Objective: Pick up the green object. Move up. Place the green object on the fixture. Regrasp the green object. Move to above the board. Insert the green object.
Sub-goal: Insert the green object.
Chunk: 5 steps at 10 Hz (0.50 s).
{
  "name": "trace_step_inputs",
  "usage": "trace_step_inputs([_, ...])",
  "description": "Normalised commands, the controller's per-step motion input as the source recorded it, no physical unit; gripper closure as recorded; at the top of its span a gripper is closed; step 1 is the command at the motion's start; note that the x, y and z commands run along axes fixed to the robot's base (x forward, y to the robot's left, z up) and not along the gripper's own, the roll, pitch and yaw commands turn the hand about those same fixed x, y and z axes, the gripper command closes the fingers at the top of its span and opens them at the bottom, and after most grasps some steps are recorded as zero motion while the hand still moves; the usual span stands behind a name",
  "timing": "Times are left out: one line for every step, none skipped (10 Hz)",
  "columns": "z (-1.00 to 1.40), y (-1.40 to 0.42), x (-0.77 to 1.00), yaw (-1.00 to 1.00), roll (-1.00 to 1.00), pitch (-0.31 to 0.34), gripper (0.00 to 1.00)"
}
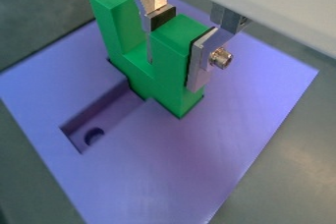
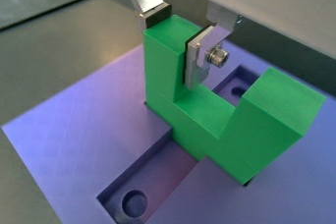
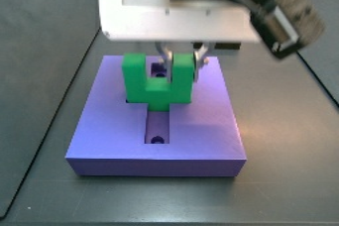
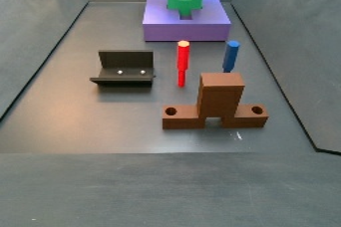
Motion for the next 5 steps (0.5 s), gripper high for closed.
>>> trace_step_inputs([-0.59,-0.03,0.09,0.06,0.15,-0.017,1.0])
trace_step_inputs([-0.61,-0.01,0.08,0.02,0.11,-0.007,1.0])
trace_step_inputs([-0.55,0.0,0.06,0.0,0.05,-0.003,1.0])
trace_step_inputs([-0.02,0.0,0.0,0.0,0.0,0.0,1.0])
trace_step_inputs([0.0,0.0,0.0,0.0,0.0,0.0,1.0])
